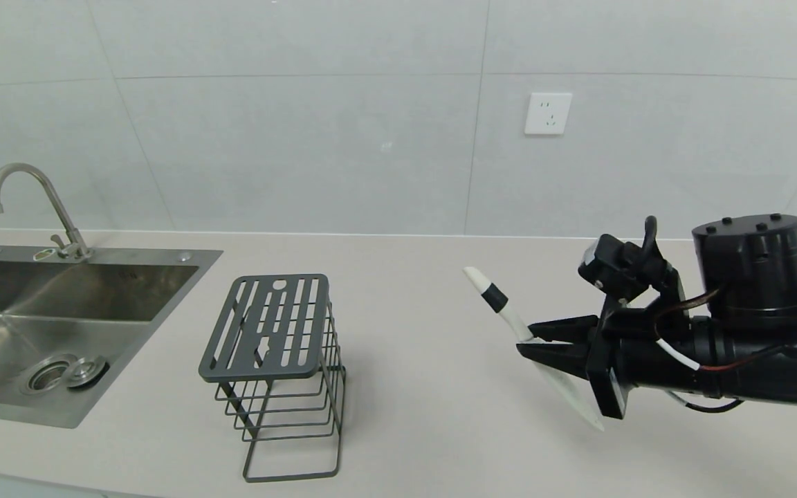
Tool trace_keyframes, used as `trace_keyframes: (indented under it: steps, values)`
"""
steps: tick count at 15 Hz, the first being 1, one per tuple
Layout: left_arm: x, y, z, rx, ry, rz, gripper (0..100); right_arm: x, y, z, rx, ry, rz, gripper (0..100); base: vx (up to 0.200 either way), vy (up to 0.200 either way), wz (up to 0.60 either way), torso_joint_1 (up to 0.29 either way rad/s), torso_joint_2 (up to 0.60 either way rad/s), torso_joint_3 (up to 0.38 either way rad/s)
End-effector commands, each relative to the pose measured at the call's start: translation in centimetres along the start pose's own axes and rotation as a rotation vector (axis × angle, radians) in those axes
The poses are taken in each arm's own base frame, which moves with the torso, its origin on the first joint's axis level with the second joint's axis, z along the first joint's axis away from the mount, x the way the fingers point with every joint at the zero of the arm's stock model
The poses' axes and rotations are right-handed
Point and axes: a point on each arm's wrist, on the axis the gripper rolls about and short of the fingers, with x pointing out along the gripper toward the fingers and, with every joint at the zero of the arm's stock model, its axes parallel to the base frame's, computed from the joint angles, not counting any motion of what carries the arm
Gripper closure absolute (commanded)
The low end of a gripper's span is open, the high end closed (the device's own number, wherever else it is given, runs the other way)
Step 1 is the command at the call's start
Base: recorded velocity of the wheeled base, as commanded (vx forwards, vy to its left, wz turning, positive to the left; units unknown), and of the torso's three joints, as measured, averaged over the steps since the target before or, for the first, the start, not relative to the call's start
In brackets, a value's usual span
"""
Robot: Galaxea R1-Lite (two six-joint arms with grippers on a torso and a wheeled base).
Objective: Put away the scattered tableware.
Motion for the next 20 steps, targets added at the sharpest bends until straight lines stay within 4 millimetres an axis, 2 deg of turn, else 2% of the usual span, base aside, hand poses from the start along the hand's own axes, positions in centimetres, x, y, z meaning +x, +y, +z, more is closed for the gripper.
trace_keyframes:
  steps: [1, 3, 5, 10, 12, 16, 20]
  values:
    - [0.6, -0.1, 1.3, -0.102, 0.052, -0.146, 0, -0.4, 0.3, 0.0, -0.029, -0.029, 0.061, 100, 0.0, 0.0, 0.0, 0.0, 0.0, 0.0]
    - [1.1, -0.2, 1.1, -0.219, 0.104, -0.266, 0, -0.7, 0.7, -0.3, -0.073, -0.061, 0.16, 100, 0.0, 0.0, 0.0, 0.0, 0.0, 0.0]
    - [2.3, 0.0, 1.5, -0.25, 0.145, -0.382, 0, -1.0, 1.0, -0.6, -0.083, -0.065, 0.189, 100, 0.0, 0.0, 0.0, 0.0, 0.0, 0.0]
    - [7.8, 1.4, 1.2, -0.343, 0.272, -0.576, 0, -1.7, 1.2, -0.3, -0.082, -0.103, 0.245, 100, 0.0, 0.0, 0.0, 0.0, 0.0, 0.0]
    - [10.7, 1.7, 0.1, -0.42, 0.33, -0.716, 0, -1.8, 1.2, 0.0, -0.085, -0.123, 0.288, 100, 0.0, 0.0, 0.0, 0.0, 0.0, 0.0]
    - [15.3, 0.2, -2.3, -0.5, 0.359, -0.933, 0, -1.7, 1.3, 0.0, -0.087, -0.129, 0.311, 100, 0.0, 0.0, 0.0, 0.0, 0.0, 0.0]
    - [18.2, -0.7, -4.5, -0.515, 0.371, -0.962, 0, -1.7, 1.3, 0.0, -0.089, -0.129, 0.31, 100, 0.0, 0.0, 0.0, 0.0, 0.0, 0.0]
